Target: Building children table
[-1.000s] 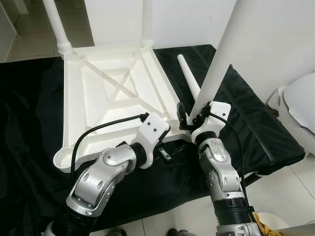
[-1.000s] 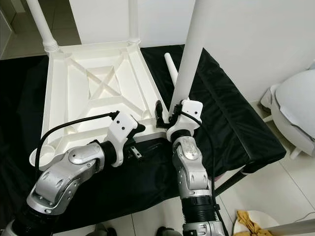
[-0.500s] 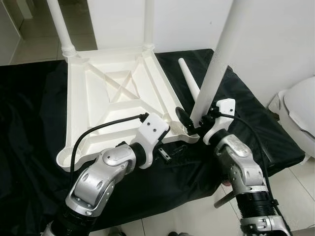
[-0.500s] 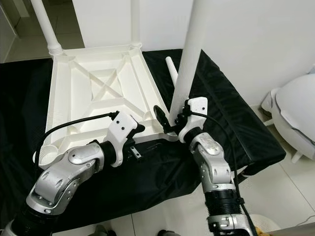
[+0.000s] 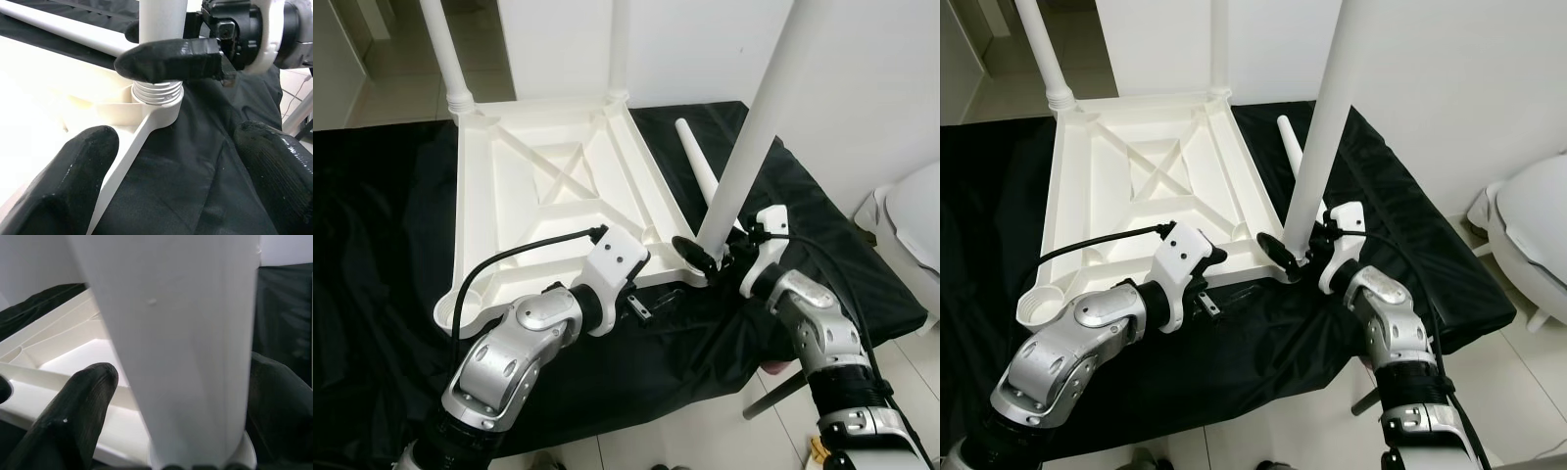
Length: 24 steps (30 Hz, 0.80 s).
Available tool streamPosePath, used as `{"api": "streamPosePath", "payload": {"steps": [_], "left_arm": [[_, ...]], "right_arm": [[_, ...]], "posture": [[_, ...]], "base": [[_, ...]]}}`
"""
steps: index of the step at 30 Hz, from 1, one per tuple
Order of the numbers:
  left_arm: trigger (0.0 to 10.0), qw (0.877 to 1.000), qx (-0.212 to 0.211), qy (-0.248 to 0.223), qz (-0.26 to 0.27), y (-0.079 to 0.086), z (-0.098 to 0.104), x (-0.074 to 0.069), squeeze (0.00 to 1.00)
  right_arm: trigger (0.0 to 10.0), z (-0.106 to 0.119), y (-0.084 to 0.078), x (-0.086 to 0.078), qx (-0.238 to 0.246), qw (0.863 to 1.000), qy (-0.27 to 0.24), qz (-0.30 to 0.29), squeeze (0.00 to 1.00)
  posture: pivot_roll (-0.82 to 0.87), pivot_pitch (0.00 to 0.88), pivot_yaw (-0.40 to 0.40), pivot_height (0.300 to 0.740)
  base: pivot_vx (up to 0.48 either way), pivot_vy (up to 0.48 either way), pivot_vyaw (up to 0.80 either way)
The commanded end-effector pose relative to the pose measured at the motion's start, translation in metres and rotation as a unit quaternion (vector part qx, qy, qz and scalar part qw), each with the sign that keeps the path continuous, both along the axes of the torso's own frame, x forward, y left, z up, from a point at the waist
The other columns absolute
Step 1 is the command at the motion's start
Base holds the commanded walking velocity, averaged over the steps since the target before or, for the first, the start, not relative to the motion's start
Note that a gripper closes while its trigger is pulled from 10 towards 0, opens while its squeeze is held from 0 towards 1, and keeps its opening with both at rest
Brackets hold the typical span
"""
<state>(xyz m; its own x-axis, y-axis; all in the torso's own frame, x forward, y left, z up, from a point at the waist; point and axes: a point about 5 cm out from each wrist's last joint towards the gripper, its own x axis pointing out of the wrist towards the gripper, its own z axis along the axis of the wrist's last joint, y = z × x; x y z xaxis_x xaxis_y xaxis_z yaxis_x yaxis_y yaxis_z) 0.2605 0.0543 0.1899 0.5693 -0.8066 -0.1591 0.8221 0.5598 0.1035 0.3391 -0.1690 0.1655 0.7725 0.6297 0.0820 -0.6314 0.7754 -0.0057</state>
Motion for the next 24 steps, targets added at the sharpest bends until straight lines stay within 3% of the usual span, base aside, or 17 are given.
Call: {"api": "streamPosePath", "payload": {"steps": [1,6,7,8,23,24], "left_arm": [[10.0,1.000,0.001,0.000,-0.007,-0.001,0.001,-0.002,0.00],[10.0,1.000,0.002,0.000,-0.006,-0.001,0.001,-0.002,0.00],[10.0,1.000,0.002,0.000,-0.006,-0.001,0.001,-0.002,0.00],[10.0,1.000,0.002,0.000,-0.006,-0.001,0.001,-0.002,0.00],[10.0,1.000,-0.007,-0.004,0.003,-0.001,0.004,0.001,0.00],[10.0,1.000,-0.008,-0.004,0.003,-0.002,0.004,0.001,0.00]], "right_arm": [[10.0,-0.001,-0.004,0.003,-0.003,1.000,-0.008,-0.006,0.00],[10.0,0.000,-0.004,0.007,-0.008,1.000,-0.013,-0.017,0.00],[8.0,-0.002,-0.004,0.009,-0.012,1.000,-0.008,-0.024,0.00],[0.0,-0.005,-0.005,0.012,-0.014,0.999,0.007,-0.029,0.00],[0.0,-0.007,-0.010,0.008,-0.017,1.000,0.010,-0.010,0.00],[10.0,-0.006,-0.009,0.007,-0.011,1.000,0.004,-0.028,0.00]], "posture": [[0.01,0.063,-0.004,0.740],[0.01,0.063,-0.003,0.740],[0.01,0.066,-0.001,0.740],[0.01,0.066,-0.001,0.740],[0.00,0.086,-0.015,0.740],[0.00,0.091,-0.019,0.740]], "base": [[0.000,0.000,0.00],[0.000,0.000,0.00],[0.000,0.000,0.00],[0.000,0.000,0.00],[0.000,0.000,0.00],[0.000,0.000,0.00]]}}
